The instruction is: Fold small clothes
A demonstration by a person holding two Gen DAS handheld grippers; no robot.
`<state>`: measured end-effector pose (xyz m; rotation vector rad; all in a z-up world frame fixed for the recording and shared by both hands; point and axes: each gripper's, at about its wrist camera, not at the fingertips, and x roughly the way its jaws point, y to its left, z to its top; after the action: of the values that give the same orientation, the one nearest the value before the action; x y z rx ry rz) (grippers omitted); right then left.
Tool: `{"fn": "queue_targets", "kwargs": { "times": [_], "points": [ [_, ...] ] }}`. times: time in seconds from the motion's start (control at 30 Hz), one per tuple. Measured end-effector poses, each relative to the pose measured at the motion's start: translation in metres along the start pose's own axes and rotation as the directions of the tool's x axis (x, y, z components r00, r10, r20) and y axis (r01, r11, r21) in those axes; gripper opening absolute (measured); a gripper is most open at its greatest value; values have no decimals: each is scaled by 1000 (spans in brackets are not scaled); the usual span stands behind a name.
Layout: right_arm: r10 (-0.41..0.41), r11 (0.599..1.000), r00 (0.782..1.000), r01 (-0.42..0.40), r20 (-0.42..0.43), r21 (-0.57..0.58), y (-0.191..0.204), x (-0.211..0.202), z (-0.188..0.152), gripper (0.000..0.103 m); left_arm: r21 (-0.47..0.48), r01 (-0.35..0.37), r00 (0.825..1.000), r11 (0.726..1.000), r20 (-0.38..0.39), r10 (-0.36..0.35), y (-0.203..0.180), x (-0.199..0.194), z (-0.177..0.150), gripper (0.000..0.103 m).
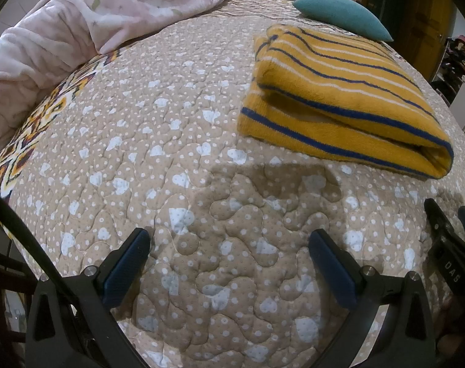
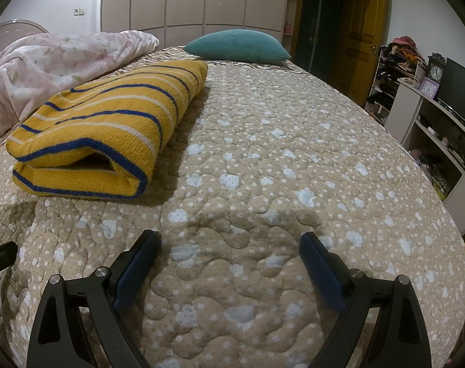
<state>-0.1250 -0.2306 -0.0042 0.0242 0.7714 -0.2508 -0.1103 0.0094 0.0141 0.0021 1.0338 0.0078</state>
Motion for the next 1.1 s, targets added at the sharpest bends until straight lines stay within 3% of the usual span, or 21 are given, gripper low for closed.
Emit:
{"fn": "queue_targets", "kwargs": {
  "times": [1.1],
  "points": [
    [1, 1000, 1000, -1, 0, -4, 0, 1, 1, 96, 8, 3, 1000, 1000, 20, -4, 1, -2, -2, 103]
  ]
}}
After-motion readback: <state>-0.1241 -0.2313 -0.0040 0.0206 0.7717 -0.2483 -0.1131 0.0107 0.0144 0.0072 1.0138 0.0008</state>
